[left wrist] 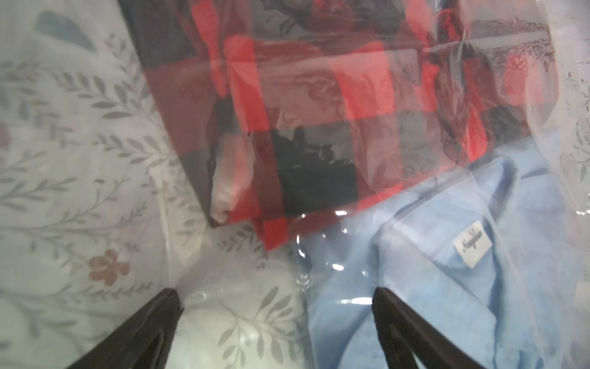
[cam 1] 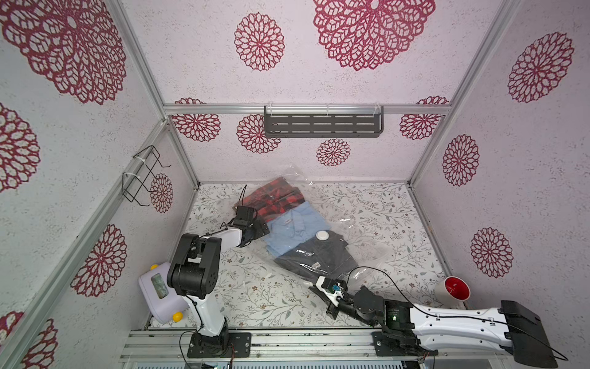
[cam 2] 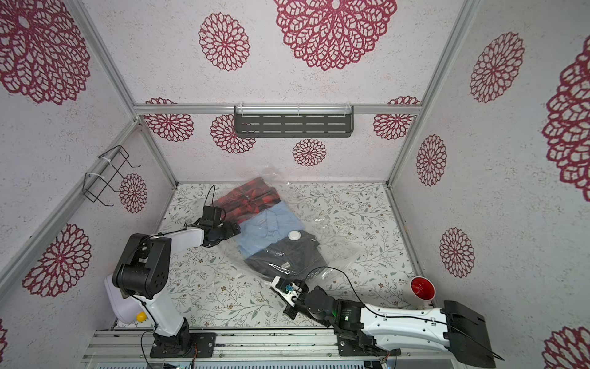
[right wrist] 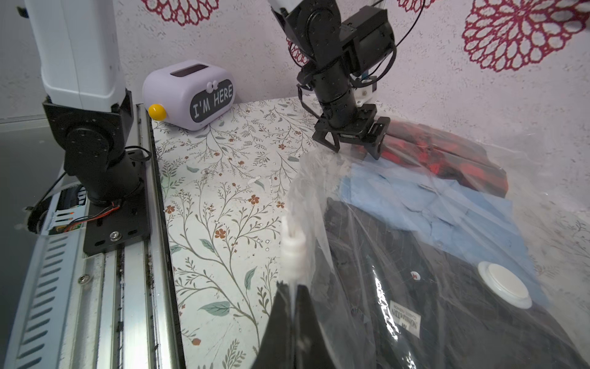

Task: Place the folded shirt into the vacuum bag
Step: Close the vacuum bag at the center of the board.

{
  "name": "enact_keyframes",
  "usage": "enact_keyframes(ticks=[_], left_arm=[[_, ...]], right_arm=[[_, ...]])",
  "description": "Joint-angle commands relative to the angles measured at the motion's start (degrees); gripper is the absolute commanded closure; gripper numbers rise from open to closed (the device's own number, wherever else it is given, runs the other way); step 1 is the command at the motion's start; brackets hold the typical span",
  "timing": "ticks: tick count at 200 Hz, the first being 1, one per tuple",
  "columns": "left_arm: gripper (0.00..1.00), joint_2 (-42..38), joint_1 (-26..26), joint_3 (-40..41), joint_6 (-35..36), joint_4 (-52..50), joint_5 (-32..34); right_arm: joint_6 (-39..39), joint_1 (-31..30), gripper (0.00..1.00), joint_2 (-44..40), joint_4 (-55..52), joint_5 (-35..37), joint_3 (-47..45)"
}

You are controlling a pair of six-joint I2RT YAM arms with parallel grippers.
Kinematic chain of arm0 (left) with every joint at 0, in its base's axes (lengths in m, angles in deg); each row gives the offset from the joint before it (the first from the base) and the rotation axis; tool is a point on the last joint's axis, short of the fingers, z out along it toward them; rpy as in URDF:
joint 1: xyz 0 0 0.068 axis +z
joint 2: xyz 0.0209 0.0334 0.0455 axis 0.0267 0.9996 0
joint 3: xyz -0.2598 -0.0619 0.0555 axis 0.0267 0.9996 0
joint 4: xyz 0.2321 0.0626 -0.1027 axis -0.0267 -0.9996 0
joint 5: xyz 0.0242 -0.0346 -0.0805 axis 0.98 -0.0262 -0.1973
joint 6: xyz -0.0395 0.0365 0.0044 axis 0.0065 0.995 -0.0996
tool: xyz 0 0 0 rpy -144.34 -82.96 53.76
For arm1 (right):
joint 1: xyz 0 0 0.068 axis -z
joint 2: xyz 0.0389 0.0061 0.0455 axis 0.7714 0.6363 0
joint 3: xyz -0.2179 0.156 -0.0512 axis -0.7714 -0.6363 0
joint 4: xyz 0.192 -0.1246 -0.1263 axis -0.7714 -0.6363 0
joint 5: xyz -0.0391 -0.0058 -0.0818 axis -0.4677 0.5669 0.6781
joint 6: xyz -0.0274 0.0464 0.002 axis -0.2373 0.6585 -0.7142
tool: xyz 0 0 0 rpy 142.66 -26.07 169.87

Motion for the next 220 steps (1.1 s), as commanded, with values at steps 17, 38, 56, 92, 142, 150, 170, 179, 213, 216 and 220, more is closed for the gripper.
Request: enact_keyframes(ticks=[17,38,56,92,142,150,170,179,213,216,220], left_arm=[[0.03,-15.3,0.3,3.3,-0.3,-9.8,-0.4],[0.03,-23.2,0.3,2.5,0.0,-14.1,0.3],[0.03,-28.8,-0.5,2.3,0.0,-16.5,1.4],[0.03,-36.8,-4.6,1.7,-2.4,-19.0,1.0],[0.03,-49.7,-8.2,4.4,-2.0,-22.2,-5.5],[0.03,-51.9,-8.8,5.3,-1.7,-22.0,-6.8],[0.03,-55.6,-9.4,7.0,-1.7,-21.1,-9.9],[0.03,-56.3,-9.7,7.2,-1.7,-21.1,-11.4],[0.03,-55.1,-11.7,6.0,-1.1,-22.5,-19.0],[0.03,-54.9,-12.0,5.8,-0.9,-23.0,-19.3],[0.03,-54.7,-12.4,5.5,-0.4,-23.8,-19.7]], right_arm=[[5.6,7.1,1.0,-1.3,2.3,-11.0,2.8],[6.5,9.9,1.0,-0.5,0.3,-14.8,4.8],[6.7,12.3,1.0,0.7,-1.2,-17.8,6.5],[5.9,17.8,1.0,3.0,-7.4,-24.8,11.6],[3.7,27.0,1.0,8.6,-14.9,-37.7,20.6],[3.1,28.2,1.0,10.3,-16.0,-40.1,22.2],[1.3,30.4,1.0,14.8,-20.1,-44.7,27.1],[0.1,31.3,1.0,16.9,-22.2,-46.7,29.3],[-4.4,35.2,1.0,23.6,-30.5,-55.2,37.5],[-4.9,35.4,1.0,24.1,-31.3,-55.9,38.2],[-5.6,35.7,1.0,24.7,-32.5,-56.7,39.3]])
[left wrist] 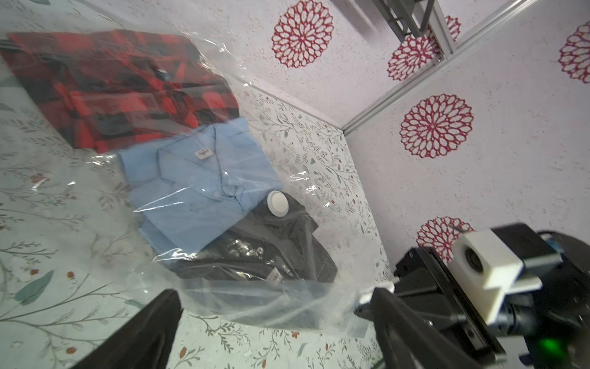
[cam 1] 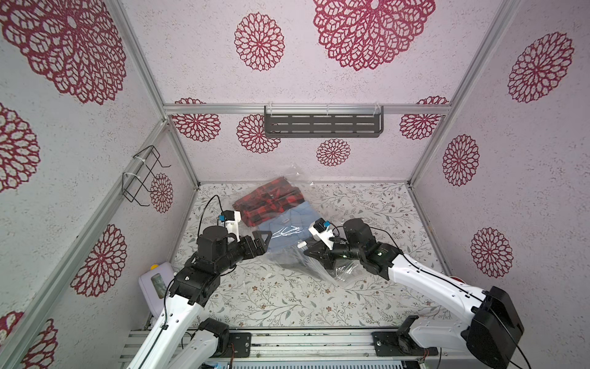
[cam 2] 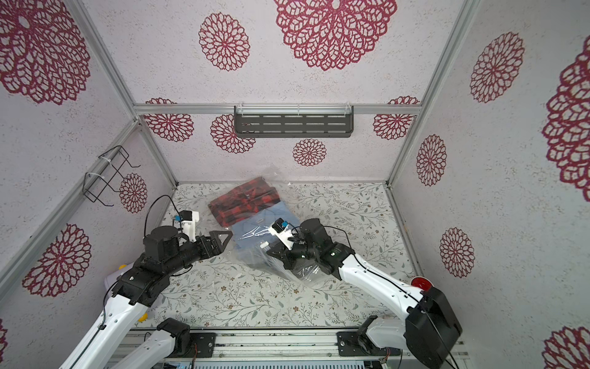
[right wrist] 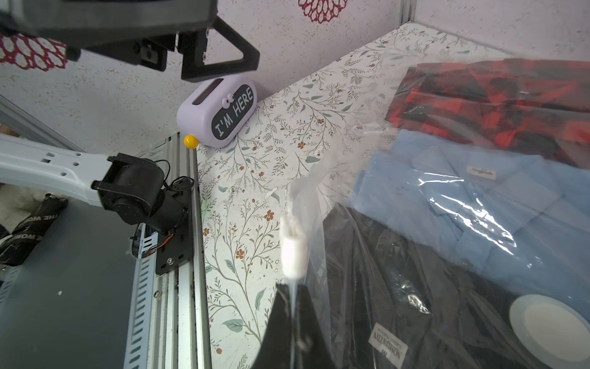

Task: Place the folded shirt into the vacuum bag
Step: Close the vacuum bag at the center of the board.

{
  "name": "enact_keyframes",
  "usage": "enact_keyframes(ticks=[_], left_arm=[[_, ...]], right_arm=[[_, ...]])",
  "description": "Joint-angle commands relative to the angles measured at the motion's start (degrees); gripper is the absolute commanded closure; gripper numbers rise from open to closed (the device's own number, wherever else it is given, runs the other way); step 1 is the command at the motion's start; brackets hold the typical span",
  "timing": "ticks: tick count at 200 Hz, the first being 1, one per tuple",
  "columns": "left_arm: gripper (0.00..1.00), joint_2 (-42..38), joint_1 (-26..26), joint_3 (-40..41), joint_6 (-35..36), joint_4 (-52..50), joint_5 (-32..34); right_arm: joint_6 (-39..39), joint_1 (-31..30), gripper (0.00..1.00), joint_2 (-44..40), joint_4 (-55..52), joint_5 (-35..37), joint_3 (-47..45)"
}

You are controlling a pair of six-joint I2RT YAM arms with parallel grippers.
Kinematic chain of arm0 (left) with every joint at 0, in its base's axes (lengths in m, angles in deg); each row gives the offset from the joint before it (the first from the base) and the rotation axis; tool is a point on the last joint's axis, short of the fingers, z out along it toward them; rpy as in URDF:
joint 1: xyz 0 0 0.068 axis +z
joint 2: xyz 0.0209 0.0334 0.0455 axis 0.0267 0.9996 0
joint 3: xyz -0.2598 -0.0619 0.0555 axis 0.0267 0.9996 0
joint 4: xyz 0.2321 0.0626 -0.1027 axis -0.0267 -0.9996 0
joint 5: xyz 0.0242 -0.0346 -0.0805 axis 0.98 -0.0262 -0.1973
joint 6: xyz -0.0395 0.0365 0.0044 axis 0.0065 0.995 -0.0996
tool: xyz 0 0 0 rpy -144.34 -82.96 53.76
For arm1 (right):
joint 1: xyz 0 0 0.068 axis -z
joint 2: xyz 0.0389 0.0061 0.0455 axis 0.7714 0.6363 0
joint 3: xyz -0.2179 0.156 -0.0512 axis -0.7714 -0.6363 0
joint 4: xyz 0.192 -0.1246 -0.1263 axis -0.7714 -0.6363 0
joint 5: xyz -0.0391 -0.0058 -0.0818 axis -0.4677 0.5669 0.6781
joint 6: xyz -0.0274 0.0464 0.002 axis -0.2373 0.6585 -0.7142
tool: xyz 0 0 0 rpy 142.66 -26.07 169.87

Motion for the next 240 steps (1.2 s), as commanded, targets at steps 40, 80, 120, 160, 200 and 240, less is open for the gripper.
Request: enact_keyframes(ticks=[40,80,120,160,200,240], left_arm=[[0.03,3.4,-3.6,-2.2,5.5,-9.0,-7.9],[0.02,5.8,-4.0,-4.2,8.8,-13.1,-7.7],[0.02,4.2,-4.4,-4.3,9.9,-11.9,-12.4],[0.0,3.7,-5.8,-4.9,13.0,-13.8,-14.3],[0.03,3.8,-6.8,-5.6,15.0,-14.5,-15.7],[0.08,3.7,-7.5,-6.3,16.2,-14.8,-14.7]], right_arm=[[-11.6,3.9,1.0,8.1,-16.4,-14.4,14.9],[-13.5,3.7,1.0,12.6,-21.8,-19.7,20.3],[-16.2,1.7,1.0,15.3,-26.5,-23.0,23.9],[-18.9,-0.1,1.0,17.9,-32.0,-23.5,28.9],[-19.9,-1.1,1.0,19.5,-35.3,-24.1,34.1],[-20.5,-2.3,1.0,20.9,-37.0,-24.2,37.6]])
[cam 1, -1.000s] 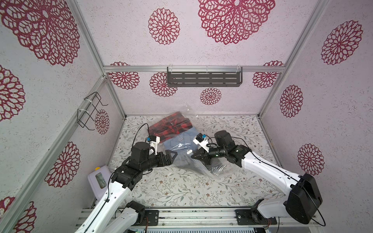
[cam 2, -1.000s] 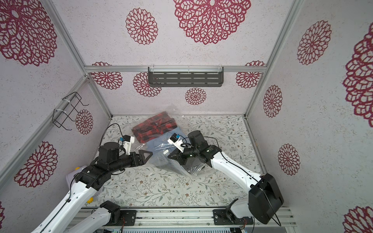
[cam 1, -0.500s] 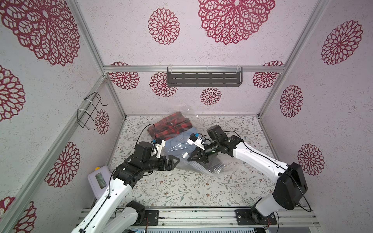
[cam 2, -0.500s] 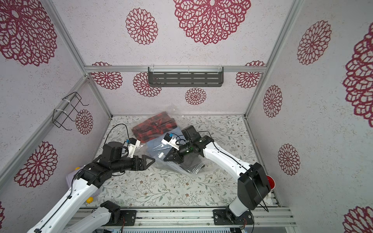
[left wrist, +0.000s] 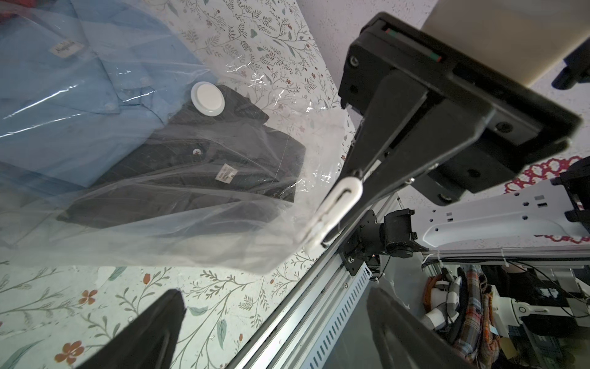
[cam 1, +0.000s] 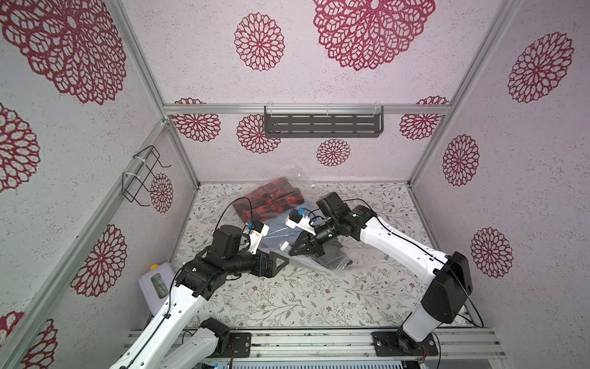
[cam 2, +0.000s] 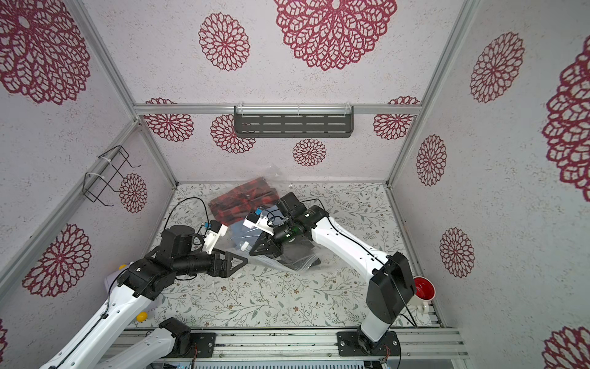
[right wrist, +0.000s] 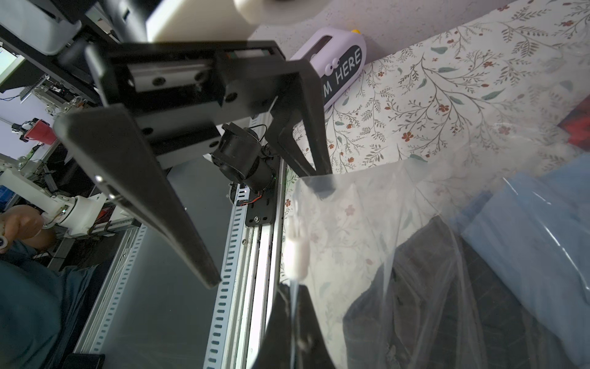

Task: Place the folded shirt into the vacuum bag
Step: Close the vacuum bag at the center of the board.

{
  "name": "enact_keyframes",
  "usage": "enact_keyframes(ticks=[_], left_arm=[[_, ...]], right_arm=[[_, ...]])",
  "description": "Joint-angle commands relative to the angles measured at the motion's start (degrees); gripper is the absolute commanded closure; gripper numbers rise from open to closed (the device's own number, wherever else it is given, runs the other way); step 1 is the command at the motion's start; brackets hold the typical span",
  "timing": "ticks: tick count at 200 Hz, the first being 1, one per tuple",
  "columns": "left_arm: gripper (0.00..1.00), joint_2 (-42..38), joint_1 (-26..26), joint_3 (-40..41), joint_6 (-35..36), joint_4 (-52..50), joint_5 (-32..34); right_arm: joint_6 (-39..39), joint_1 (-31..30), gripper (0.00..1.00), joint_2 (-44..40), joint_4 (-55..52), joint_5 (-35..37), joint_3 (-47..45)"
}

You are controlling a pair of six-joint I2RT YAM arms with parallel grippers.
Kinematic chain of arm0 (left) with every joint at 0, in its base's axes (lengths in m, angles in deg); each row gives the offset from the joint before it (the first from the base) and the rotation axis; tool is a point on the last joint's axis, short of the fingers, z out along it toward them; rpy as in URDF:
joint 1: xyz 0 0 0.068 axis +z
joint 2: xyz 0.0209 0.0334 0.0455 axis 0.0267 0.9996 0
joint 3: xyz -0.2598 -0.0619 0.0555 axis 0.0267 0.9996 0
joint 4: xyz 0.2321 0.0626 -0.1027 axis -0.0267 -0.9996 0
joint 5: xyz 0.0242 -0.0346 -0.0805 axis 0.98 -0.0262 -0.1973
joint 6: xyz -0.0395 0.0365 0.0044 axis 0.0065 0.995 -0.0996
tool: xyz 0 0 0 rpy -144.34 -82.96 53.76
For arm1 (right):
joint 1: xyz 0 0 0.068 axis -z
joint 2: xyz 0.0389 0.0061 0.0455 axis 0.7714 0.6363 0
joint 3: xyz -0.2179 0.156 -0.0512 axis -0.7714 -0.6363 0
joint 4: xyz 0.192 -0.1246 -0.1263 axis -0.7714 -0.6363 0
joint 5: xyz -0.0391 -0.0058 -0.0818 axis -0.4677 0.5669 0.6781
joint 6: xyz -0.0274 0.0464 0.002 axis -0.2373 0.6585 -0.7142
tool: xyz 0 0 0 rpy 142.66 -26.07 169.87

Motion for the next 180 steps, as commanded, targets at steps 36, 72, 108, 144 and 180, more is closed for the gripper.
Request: enact_keyframes(ticks=[36,72,108,144,180], left_arm=[[0.08,-2.7,-1.5,-4.9,4.0,-4.6,9.2],[0.03,-7.8,-1.5,-5.0,6.2,-1.8,15.6],[0.03,-8.1,-3.5,-1.8,9.1,4.6,3.6],[0.03,-2.7,-10.2,-2.5,13.8,4.0,8.9],[0.0,1.8,-11.8,-4.6,16.2,2.2,12.1]], right_arm=[[-2.7,-1.1,1.0,-0.4,-3.4,-3.1,3.9],[-2.7,-1.0,1.0,-2.6,-2.9,-2.3,1.4],[-2.7,-0.9,1.0,-3.7,-2.6,-2.2,1.4],[-3.4,-0.9,1.0,-3.0,-3.6,-3.2,3.0],[-3.5,-0.9,1.0,-3.9,-3.3,-3.2,2.5]])
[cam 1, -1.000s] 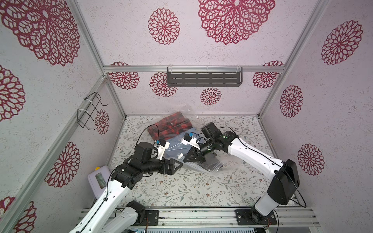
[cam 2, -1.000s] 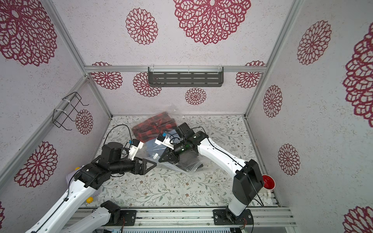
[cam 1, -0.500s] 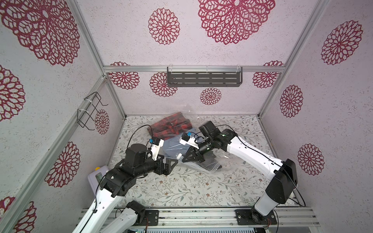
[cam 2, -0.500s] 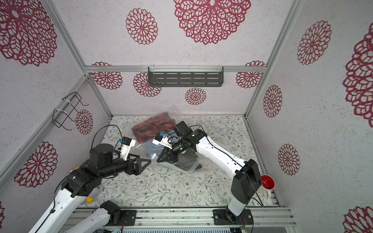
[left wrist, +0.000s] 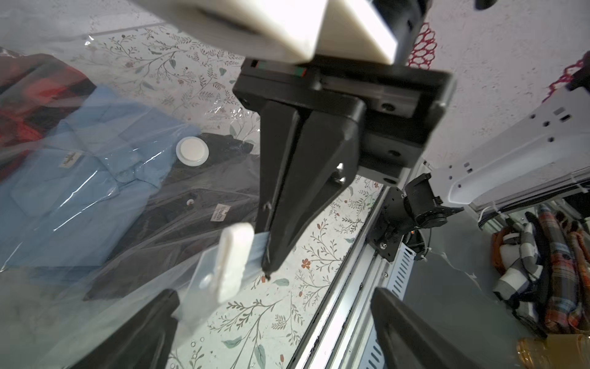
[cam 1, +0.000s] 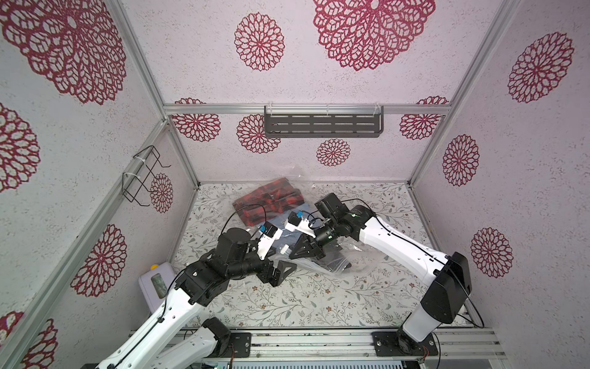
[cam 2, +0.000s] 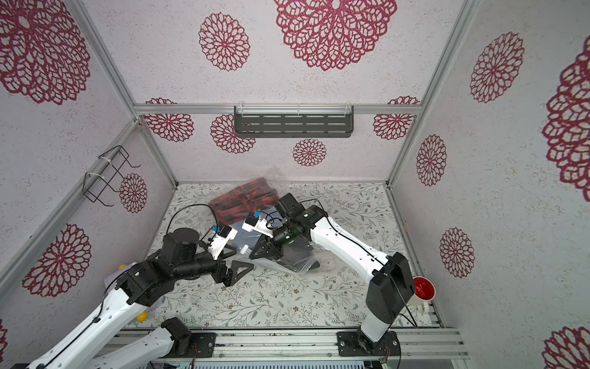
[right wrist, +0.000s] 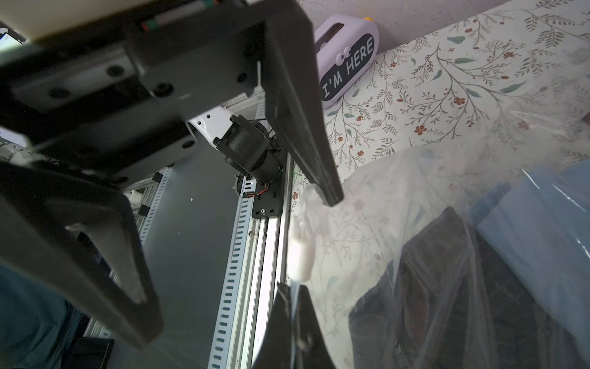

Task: Place the folded shirt into the vacuum bag
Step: Close the vacuum bag at the center of the board.

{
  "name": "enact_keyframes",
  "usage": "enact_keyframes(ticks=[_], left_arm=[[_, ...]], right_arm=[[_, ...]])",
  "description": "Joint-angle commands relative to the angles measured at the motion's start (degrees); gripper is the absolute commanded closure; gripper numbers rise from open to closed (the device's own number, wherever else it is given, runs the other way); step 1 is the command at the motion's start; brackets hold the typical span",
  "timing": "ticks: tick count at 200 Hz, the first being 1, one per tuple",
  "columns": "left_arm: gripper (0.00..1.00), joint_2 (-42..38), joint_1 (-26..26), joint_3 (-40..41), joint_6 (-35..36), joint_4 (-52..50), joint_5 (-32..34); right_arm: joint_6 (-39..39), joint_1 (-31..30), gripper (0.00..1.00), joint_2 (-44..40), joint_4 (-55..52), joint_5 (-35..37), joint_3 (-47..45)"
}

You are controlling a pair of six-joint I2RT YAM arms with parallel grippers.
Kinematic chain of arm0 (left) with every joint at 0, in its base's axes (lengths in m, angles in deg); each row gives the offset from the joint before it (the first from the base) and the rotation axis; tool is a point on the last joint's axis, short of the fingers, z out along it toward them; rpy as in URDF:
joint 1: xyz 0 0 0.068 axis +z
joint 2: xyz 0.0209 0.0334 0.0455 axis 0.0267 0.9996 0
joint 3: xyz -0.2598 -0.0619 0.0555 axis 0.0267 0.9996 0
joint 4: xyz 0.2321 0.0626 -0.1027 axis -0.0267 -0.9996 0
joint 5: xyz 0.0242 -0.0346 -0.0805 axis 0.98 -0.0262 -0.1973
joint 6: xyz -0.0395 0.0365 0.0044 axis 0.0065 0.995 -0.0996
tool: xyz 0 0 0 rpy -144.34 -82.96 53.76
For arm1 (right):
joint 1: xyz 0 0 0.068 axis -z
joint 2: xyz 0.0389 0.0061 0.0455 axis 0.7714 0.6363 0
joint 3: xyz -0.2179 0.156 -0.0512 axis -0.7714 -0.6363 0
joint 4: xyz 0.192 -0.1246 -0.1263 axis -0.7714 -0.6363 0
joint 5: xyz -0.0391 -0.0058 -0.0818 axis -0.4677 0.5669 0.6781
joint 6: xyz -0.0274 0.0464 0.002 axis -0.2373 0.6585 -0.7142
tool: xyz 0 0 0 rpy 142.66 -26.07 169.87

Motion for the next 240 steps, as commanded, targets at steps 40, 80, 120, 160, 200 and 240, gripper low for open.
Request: enact_keyframes(ticks=[40,80,120,160,200,240], left_arm=[[0.03,0.9,-1.5,-1.8,4.2,-1.1,7.4],[0.11,0.7,-1.5,-3.1,4.2,-1.5,4.4],[0.6,3.5,-2.1,-3.0,2.0,-1.8,-0.1],[0.74,1.8,-2.3,-2.6,0.2,-1.8,0.9],[0.8,-2.2,-2.3,-0.9,-0.8,-0.8,0.2],[1.0,-2.8,-2.3,-1.3,-0.8,-0.9,-0.4]], right_arm=[[-1.3,0.0,1.0,-6.0,1.1,-3.2,0.1],[-0.6,0.4,1.0,-7.5,2.7,-3.2,-1.3],[1.1,1.4,1.0,-9.0,5.1,-2.3,-2.8],[2.7,2.6,1.0,-10.1,7.6,-1.9,-4.6],[3.3,3.0,1.0,-9.6,8.6,-2.3,-4.5],[3.7,3.1,1.0,-8.8,9.6,-2.8,-4.3]])
